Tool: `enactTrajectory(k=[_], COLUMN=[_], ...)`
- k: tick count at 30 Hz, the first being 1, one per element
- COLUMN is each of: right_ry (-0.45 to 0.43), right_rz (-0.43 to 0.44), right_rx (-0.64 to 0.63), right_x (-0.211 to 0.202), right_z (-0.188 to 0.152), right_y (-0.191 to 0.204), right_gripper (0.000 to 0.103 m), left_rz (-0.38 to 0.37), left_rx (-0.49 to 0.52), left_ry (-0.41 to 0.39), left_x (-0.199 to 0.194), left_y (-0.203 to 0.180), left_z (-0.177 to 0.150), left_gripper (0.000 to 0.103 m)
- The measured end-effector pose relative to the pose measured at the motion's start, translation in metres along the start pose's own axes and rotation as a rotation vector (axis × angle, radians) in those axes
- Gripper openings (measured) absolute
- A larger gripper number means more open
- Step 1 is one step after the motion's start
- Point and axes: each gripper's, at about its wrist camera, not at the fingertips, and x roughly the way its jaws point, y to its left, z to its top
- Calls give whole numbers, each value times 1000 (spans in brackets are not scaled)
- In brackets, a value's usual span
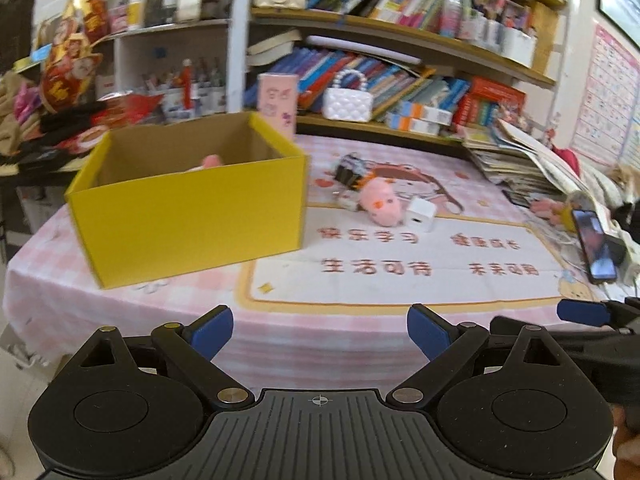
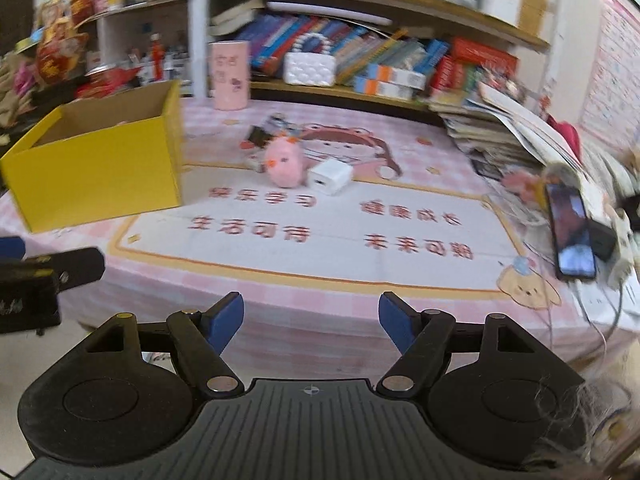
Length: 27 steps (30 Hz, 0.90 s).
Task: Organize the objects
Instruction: 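Move both open tools toward the pink chick plush and white charger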
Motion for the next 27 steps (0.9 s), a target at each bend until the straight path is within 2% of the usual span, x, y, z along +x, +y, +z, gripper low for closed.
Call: enactTrajectory(k=[7, 16, 27], right_ry=[4, 24, 79], right_rz=[-55, -82, -23], right_rx=[84, 140, 153], right_x=[7, 24, 57], right_z=[7, 13, 26], right_y=[-36, -75, -105], right_gripper=[73, 73, 73], left_rz=[-69, -108, -76], left_rx=[79, 114, 103], left_ry=[28, 77, 122], left_x=[22, 55, 84], left_y=[-33, -66, -91], left_z=[12, 21, 33], left_gripper=[96, 96, 96])
